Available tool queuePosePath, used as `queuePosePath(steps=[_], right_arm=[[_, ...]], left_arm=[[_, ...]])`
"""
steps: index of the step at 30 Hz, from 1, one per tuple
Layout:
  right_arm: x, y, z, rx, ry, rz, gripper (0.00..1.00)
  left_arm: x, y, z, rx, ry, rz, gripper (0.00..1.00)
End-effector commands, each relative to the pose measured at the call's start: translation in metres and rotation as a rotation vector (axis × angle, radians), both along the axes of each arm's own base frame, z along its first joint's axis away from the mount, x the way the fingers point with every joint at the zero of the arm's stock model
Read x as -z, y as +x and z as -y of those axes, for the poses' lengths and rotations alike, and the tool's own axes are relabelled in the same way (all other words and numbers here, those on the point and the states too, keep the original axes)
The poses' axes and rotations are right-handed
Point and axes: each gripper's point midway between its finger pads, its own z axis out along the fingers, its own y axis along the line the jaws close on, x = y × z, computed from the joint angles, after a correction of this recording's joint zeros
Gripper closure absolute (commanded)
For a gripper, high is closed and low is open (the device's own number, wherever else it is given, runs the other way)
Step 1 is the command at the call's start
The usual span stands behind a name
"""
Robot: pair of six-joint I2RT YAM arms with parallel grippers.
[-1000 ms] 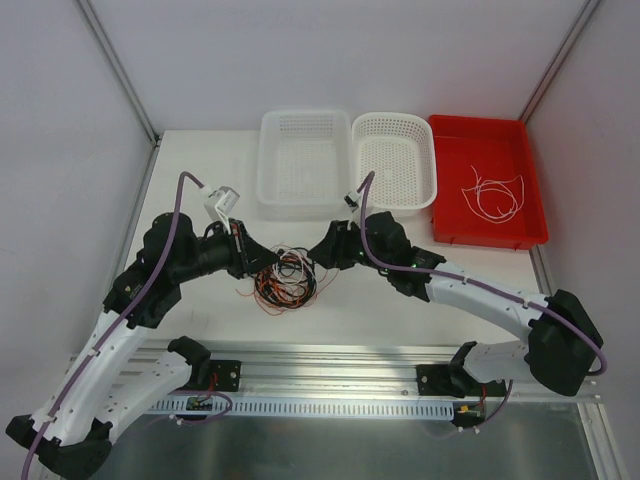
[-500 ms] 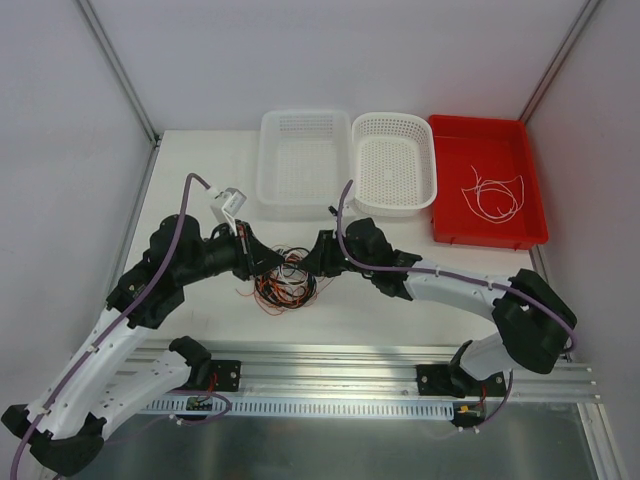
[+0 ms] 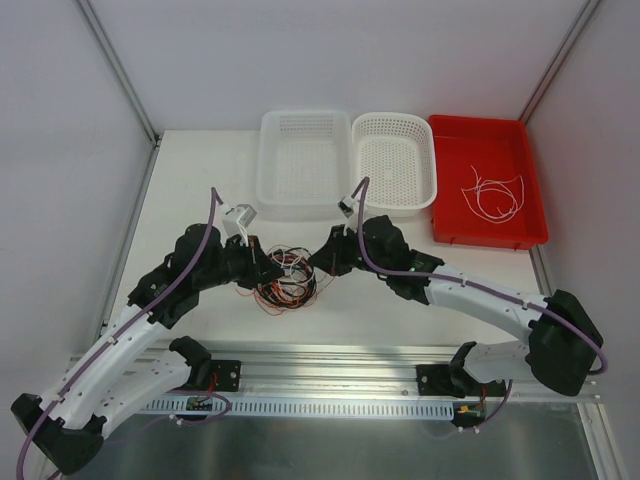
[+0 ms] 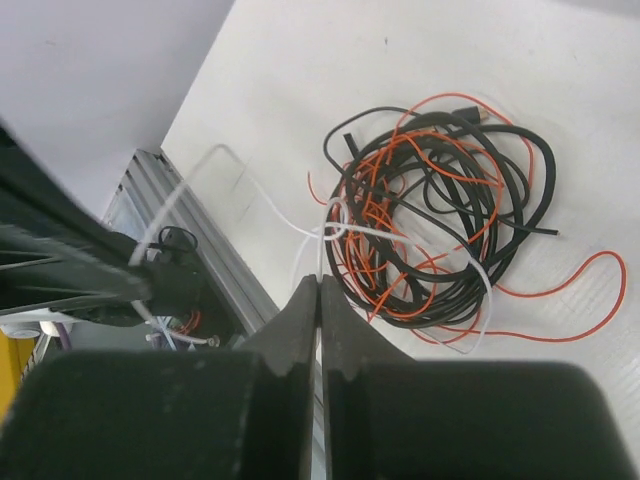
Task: Untangle the cables
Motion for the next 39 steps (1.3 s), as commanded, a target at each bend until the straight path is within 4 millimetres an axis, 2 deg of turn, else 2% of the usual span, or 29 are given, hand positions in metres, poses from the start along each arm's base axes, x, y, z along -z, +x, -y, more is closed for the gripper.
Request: queuePosePath(steps=[1, 2, 13, 17, 20, 24, 25, 28, 34, 39], right_arm=[[-0.043, 0.000, 0.001, -0.025, 0.037, 0.116, 0.99], [-0.050, -0.003, 0.000, -0.035, 0.041, 0.132, 0.99], [-0.066, -0.012, 0.004, -0.062, 0.039, 0.179, 0.99], [-0.064, -0.014, 0.007, -0.062, 0.025, 0.177, 0.99], [-0.066, -0.017, 0.004, -0.079, 0.038, 0.175, 0.99], [-0.059, -0.017, 0.002, -0.078, 0.031, 0.166, 0.99], [-0.058, -0.017, 0.002, -0.074, 0.036, 0.160, 0.99], [-0.058, -0.017, 0.001, -0.070, 0.043, 0.158, 0.99], [-0.059, -0.017, -0.001, -0.069, 0.057, 0.148, 0.99], [-0.059, -0.018, -0.004, -0.074, 0.060, 0.147, 0.99]], left_arm=[[0.006, 0.004, 0.005, -0.007, 0.002, -0.014, 0.96], [0.010, 0.004, 0.007, -0.002, 0.013, -0.027, 0.96], [0.023, 0.001, 0.032, 0.043, 0.073, -0.045, 0.96], [0.024, 0.003, 0.035, 0.036, 0.079, -0.035, 0.96], [0.018, 0.011, 0.033, -0.016, 0.084, -0.001, 0.97], [-0.010, 0.022, 0.027, -0.105, 0.017, 0.082, 0.99], [-0.023, 0.027, 0.023, -0.143, -0.020, 0.119, 0.99], [-0.035, 0.033, 0.017, -0.200, -0.060, 0.159, 0.99], [-0.039, 0.041, 0.009, -0.294, -0.126, 0.173, 1.00], [-0.040, 0.045, 0.011, -0.323, -0.188, 0.170, 1.00]])
